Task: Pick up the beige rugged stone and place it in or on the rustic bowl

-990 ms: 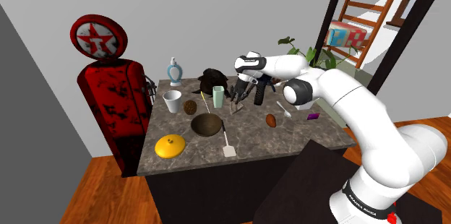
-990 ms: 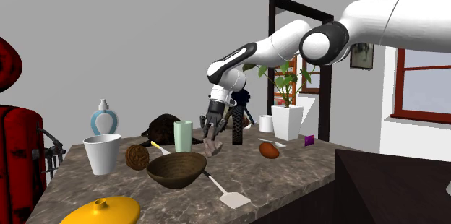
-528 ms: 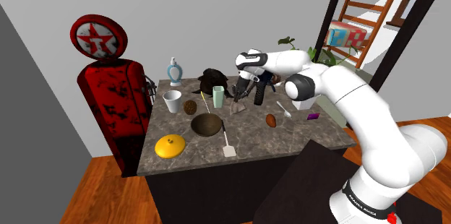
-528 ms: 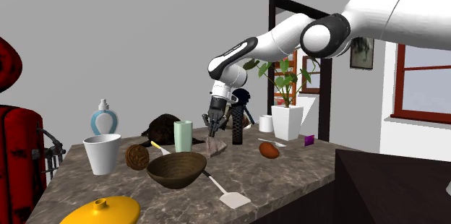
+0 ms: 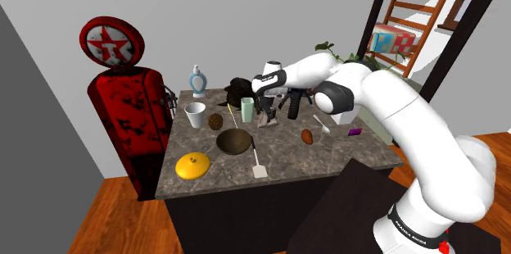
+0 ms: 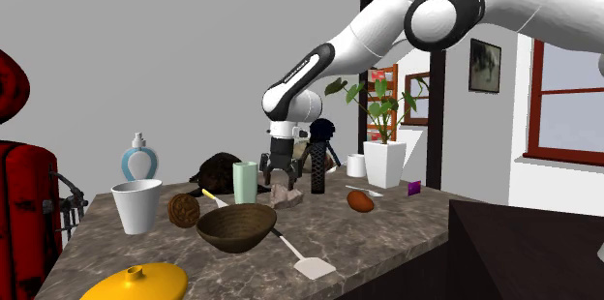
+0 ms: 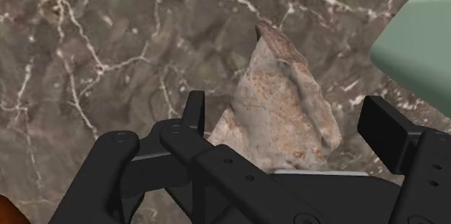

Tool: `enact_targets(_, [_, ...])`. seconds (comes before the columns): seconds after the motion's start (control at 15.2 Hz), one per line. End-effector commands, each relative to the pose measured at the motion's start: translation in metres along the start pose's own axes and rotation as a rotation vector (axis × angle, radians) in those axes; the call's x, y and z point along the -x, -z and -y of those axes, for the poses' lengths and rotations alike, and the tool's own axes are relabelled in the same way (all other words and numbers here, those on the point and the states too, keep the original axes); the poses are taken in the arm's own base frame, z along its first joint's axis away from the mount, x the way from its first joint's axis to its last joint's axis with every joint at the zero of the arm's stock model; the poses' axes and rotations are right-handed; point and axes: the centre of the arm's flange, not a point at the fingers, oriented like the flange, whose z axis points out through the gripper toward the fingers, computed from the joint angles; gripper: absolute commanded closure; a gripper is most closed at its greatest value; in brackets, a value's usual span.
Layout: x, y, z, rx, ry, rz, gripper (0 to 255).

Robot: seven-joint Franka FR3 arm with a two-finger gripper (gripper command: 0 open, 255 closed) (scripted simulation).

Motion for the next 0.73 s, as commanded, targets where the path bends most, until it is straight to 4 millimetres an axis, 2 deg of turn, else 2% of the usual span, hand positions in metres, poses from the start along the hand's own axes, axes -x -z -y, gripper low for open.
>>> enact_targets(0.0, [0.045, -0.017, -0.003, -0.045, -0.07, -0.193, 0])
enact_targets(0.46, [0.037, -0.053, -0.001, -0.045, -0.07, -0.193, 0])
enact_targets(0.66, [0.037, -0.056, -0.001, -0.045, -0.07, -0.193, 0])
